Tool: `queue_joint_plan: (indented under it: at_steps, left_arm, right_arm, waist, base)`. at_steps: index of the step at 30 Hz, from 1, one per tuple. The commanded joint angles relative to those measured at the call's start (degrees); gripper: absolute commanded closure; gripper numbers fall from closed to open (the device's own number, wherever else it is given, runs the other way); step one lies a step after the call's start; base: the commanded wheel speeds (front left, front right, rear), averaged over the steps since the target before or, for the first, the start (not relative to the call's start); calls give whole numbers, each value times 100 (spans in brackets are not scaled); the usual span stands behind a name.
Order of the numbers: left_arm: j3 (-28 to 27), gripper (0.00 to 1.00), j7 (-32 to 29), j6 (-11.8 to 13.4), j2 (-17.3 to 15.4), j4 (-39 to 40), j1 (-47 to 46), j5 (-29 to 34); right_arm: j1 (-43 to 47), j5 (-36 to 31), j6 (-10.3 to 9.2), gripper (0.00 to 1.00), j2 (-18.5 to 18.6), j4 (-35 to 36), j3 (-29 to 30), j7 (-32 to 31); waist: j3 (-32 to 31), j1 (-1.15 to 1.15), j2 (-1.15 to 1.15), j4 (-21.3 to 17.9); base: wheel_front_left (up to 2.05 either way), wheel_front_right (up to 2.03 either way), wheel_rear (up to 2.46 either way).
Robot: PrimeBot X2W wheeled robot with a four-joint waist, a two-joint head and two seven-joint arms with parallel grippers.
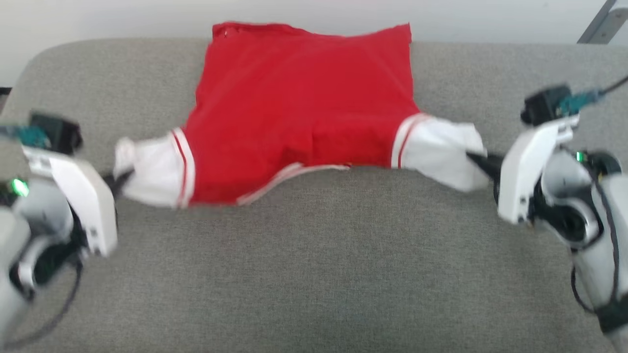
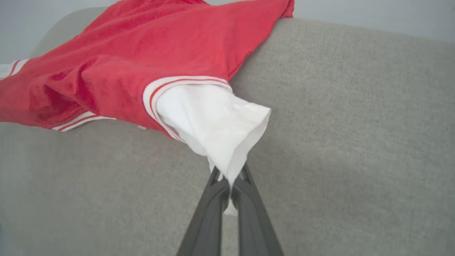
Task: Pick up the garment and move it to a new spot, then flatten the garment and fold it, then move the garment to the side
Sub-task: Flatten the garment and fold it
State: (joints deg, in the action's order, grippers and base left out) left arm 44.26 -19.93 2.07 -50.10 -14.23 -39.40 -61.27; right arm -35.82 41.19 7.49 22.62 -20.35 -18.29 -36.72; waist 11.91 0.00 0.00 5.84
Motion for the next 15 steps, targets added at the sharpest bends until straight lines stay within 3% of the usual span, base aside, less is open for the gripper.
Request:
queue_joint_plan:
  at_steps: [1,8,15]
  left_arm:
    - [-18,100,-41,151,-94,255,250,-112]
    - [-41,100,-169,1138,-808,1902,1444,-527]
    - [-19,100,-175,1714,-1297,2641,2266,-862]
  right_arm:
    - [227,30,0,100,37,172,52,-145]
    - [1459,132,0,100,232,1383,401,-1410]
    - [2536,323,0,100,321,2636,795,-2585]
  waist:
    - [-72,0,0,17]
    - [-271,0,0,79]
    - [-359,0,0,145]
  base:
    - [0,0,0]
    - [0,0,0]
    - [0,0,0]
